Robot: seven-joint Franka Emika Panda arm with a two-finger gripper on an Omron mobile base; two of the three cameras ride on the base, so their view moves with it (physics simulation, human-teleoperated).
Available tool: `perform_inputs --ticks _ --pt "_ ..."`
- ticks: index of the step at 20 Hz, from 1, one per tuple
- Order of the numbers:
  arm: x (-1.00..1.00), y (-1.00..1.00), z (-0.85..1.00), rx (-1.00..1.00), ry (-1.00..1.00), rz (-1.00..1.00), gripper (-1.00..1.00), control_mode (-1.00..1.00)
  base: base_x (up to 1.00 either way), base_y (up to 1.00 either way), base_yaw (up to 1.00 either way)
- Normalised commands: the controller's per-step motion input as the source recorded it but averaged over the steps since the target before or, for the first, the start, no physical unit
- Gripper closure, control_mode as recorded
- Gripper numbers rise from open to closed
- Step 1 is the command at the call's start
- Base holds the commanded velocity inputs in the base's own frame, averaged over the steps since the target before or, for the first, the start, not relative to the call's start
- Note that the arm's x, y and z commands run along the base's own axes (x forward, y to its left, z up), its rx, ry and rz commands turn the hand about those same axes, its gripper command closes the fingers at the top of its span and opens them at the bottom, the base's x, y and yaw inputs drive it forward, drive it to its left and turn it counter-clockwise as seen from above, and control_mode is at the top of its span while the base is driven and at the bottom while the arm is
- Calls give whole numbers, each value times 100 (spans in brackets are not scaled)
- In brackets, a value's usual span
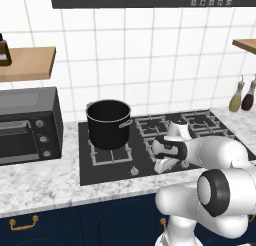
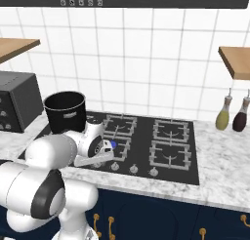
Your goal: Turn off the front center burner of the stove.
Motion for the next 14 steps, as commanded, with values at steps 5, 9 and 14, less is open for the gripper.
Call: perform_inputs --ticks 5,9,14 --pt "-15 0 -2 0 0 0 100 -100 0 0 0" --pt "2 0 0 0 0 0 100 -100 0 0 0" --pt "11 3 0 0 0 0 100 -100 0 0 0"
